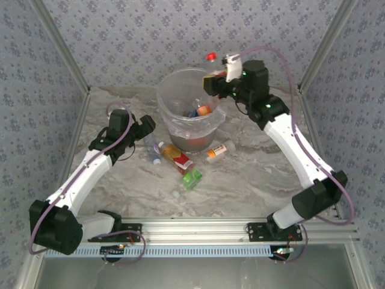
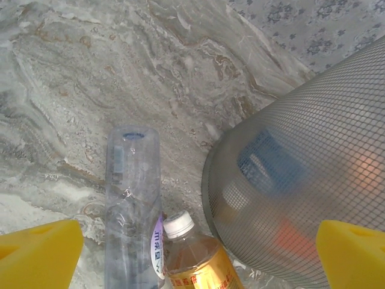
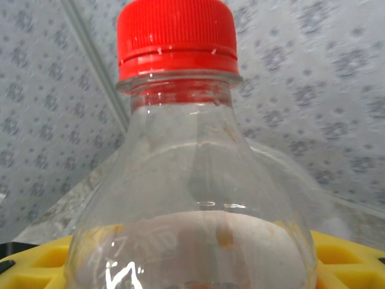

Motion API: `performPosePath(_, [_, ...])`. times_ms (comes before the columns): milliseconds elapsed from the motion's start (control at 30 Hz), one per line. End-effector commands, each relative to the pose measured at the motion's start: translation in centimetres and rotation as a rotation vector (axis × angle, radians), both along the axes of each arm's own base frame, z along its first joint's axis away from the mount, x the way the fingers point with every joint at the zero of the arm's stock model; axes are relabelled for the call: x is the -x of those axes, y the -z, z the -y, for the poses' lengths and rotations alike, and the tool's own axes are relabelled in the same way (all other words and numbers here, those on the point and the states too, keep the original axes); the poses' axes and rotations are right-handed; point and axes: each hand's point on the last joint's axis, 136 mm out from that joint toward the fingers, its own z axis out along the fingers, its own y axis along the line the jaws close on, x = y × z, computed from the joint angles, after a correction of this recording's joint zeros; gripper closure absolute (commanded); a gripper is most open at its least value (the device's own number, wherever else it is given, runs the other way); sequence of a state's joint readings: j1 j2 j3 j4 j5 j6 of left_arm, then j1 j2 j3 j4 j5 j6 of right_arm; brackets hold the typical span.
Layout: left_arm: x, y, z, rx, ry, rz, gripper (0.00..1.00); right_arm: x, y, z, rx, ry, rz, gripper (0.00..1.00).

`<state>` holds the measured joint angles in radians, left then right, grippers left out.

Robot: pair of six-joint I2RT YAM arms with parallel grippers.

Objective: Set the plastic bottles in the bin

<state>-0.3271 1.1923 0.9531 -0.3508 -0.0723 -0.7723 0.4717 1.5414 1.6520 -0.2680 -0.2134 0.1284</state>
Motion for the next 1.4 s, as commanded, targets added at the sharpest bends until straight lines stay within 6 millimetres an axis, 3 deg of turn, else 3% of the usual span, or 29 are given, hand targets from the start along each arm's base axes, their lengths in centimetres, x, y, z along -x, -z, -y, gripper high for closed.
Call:
performPosePath(0, [-0.1, -0.2, -0.4, -0.007, -0.023, -0.024, 0.01, 0.3, 1.2, -3.3, 0.059, -0.096, -0.018, 0.38])
performPosePath(167, [-0.2, 0.1, -0.3, -0.001, -0.026, -0.042, 0.01, -1.6, 3.6, -6.1, 0.114, -0.095, -0.066, 0.37])
performPosePath(333, [-0.1, 0.1, -0.4, -0.015, -0.018, -0.037, 0.0, -2.3, 6.2, -8.0, 0.178, -0.105, -0.103, 0.37])
performPosePath(567, [0.0, 0.3, -0.3, -0.024, -0.001, -0.043, 0.01, -2.7, 9.3, -8.8, 0.259, -0.09, -0.149, 0.34])
performPosePath(700, [0.0, 0.4, 0.0, -0.024, 0.016, -0.044, 0.01, -2.8, 10.2, -8.4, 0.285, -0.052, -0.178, 0.22])
performPosePath(867, [0.0, 0.5, 0.1, -0.023, 0.026, -0.046, 0.0, -2.2, 9.0, -7.6, 0.276, -0.032, -0.162, 0.14])
performPosePath(1133, [-0.3, 1.5, 0.2, -0.022, 0.015, -0.079, 0.01, 0.3, 5.6, -5.9, 0.201, -0.022, -0.102, 0.12])
performPosePath(1367, [-0.7, 3.0, 0.4, -0.035, 0.019, -0.124, 0.01, 3.4, 3.6, -1.4, 0.14, 0.091, -0.034, 0.07])
